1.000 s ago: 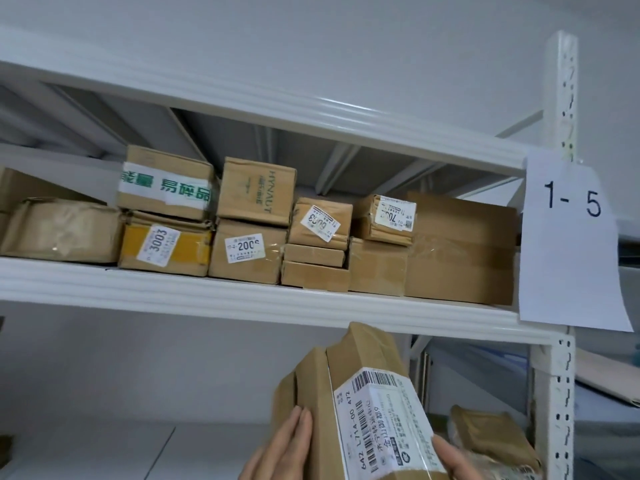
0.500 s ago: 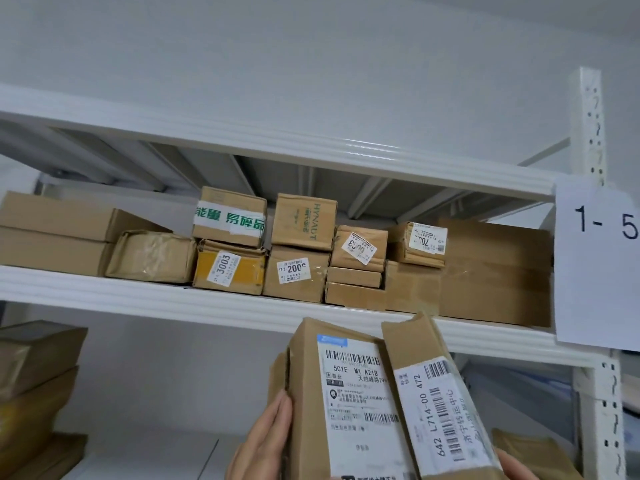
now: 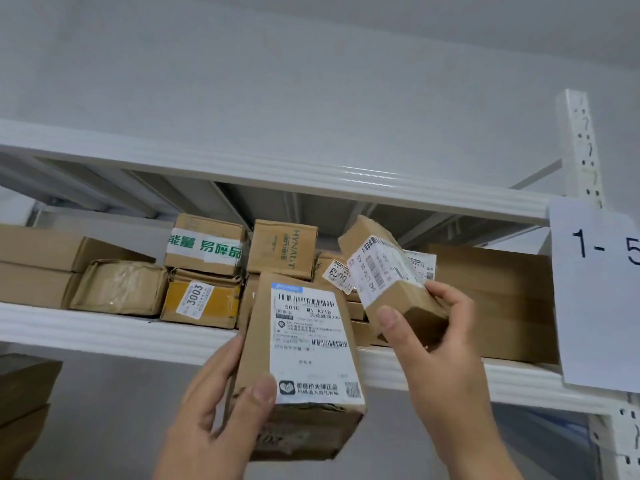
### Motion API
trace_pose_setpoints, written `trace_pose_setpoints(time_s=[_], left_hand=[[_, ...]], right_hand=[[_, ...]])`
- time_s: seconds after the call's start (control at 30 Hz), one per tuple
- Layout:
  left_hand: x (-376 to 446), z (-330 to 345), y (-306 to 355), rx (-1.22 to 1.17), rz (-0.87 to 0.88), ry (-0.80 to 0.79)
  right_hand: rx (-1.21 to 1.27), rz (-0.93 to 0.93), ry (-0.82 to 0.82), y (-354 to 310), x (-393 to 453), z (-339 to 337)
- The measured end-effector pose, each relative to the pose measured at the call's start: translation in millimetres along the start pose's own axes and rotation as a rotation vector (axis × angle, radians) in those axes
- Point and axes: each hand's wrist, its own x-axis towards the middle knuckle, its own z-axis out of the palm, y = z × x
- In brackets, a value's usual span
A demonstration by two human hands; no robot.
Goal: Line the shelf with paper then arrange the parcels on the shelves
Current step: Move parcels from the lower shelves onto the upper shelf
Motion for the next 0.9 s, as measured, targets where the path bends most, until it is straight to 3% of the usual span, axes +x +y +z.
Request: trace_pose_setpoints(time_s=[0.2, 0.9], left_hand=[[45.5, 11.2, 2.5, -0.313, -0.059, -0.073], [115.1, 65.0, 15.4, -0.313, 0.0, -0.267]], right_hand=[[-0.161, -0.114, -0.077, 0.4, 79.6, 21.1], [-0.641, -0.092, 0.105, 43.2, 210.1, -4.6]])
